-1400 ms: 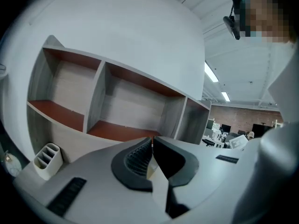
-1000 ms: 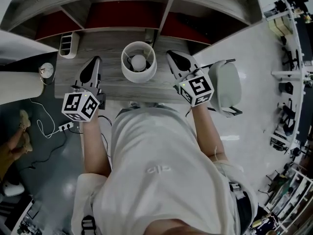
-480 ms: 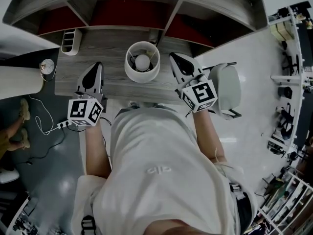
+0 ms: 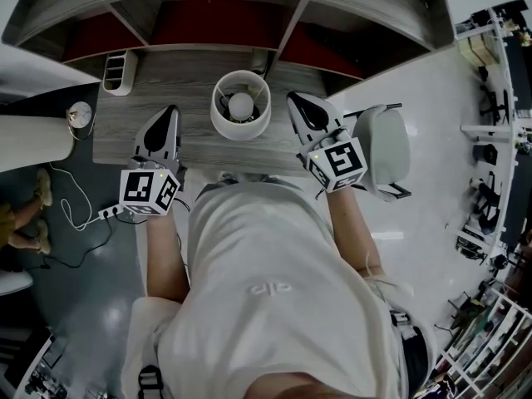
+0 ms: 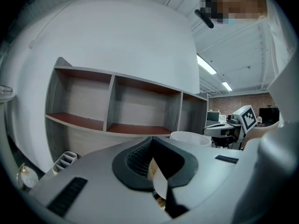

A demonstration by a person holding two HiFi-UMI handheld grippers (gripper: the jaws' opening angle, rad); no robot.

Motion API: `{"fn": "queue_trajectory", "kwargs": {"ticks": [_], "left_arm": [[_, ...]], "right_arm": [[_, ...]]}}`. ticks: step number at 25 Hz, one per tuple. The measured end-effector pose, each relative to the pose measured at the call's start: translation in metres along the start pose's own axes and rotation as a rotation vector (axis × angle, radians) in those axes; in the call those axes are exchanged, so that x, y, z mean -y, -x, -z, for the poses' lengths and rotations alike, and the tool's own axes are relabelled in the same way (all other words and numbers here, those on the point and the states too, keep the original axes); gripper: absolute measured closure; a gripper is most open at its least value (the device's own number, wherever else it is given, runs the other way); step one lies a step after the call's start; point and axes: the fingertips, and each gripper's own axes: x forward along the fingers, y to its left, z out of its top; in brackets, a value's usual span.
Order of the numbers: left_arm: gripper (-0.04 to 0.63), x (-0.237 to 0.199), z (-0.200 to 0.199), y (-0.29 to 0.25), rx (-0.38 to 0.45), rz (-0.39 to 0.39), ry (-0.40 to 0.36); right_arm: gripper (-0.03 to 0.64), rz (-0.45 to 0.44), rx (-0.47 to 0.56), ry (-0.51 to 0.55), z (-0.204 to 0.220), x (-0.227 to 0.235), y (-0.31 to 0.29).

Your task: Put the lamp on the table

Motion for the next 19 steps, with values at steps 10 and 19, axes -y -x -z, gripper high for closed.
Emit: {"fn": "queue_trajectory", "kwargs": {"ticks": [10, 19], "left_arm": [[0.581, 0.005, -0.003, -0.006, -0.001, 0.008, -0.026], [0.581, 0.003, -0.006, -0.007, 0.001, -0.013, -0.020]], "right_arm": [[0.589, 0.010, -0.017, 0.004, 0.010, 0.002, 0.002], [0.589, 0.019, -0.025, 0.002, 0.012, 0.004, 0.006]]}}
